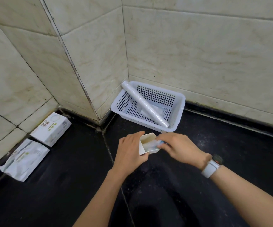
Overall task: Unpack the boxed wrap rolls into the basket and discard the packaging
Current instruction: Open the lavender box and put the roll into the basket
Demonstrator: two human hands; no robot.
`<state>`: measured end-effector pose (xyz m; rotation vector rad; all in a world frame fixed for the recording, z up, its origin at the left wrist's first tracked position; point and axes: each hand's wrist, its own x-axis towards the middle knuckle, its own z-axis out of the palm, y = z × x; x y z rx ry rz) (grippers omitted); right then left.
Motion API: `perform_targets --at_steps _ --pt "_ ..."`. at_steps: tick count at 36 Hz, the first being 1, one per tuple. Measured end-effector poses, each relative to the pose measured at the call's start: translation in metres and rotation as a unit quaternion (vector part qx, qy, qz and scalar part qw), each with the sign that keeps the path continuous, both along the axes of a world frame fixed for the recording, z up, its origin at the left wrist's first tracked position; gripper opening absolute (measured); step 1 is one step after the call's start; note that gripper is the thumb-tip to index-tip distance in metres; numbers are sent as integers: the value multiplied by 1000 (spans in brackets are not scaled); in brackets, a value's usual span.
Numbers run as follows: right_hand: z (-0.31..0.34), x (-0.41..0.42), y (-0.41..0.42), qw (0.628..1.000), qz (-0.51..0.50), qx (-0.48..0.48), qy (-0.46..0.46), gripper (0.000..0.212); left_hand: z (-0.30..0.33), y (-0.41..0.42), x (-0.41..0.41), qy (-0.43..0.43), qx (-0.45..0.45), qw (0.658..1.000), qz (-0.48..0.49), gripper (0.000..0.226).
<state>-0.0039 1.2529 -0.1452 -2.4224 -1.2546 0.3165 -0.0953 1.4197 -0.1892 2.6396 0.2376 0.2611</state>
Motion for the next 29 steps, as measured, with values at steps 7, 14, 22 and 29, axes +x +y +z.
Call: perform_targets --at_steps 7,14,22,29 --pt "-5 20 -11 914 -238 300 133 10 1 13 -8 12 151 986 68 72" --pt "-18 37 -13 832 -360 377 191 7 -10 1 -6 114 172 978 4 64" --pt "-28 70 13 831 -387 271 293 21 -12 1 21 193 -3 981 -37 49" --pt "-37 100 59 908 -324 168 208 10 -22 48 62 122 -31 990 68 44"
